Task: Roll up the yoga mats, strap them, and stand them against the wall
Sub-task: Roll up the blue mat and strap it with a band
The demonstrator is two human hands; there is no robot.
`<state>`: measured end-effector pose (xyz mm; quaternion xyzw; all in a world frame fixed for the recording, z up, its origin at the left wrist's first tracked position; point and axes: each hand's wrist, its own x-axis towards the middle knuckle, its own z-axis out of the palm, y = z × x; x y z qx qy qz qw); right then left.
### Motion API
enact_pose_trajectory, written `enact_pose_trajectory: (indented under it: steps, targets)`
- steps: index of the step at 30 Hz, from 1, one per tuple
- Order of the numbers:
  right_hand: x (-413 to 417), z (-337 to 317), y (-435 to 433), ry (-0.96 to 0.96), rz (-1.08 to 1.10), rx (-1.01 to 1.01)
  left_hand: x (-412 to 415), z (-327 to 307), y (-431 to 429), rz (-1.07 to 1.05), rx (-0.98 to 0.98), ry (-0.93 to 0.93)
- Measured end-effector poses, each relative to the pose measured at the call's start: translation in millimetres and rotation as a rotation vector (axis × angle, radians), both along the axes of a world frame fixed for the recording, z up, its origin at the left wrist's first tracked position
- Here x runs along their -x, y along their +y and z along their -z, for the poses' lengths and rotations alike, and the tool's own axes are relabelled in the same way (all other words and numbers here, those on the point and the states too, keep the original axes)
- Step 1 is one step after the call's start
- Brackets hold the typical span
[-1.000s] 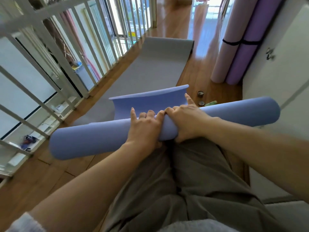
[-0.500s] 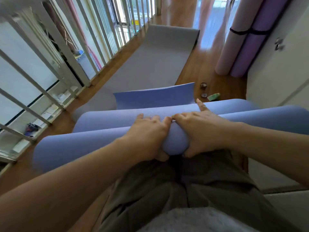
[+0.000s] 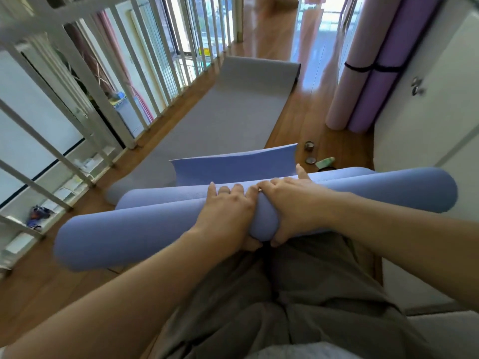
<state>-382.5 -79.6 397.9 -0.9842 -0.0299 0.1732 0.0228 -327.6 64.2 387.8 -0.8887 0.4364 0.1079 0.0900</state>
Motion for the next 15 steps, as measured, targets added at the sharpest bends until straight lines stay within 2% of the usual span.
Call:
enact_pose_trajectory:
  steps: [3, 6, 12, 15]
  targets:
    - [13, 14, 9, -0.174, -0.031, 0.136, -20, -9, -5, 0.012, -0.011, 0.11]
    - [3, 12, 4, -0.157, 0.002, 0.077, -29, -12, -10, -0.02, -0.009, 0.173]
    - [-27, 1, -18, 0.011, 0.004, -0.082, -12, 8, -1, 0.009, 0.047, -0.085]
    - [-28, 3, -16, -0.015, 0.018, -0.038, -26, 3, -4, 0.003, 0.085, -0.033]
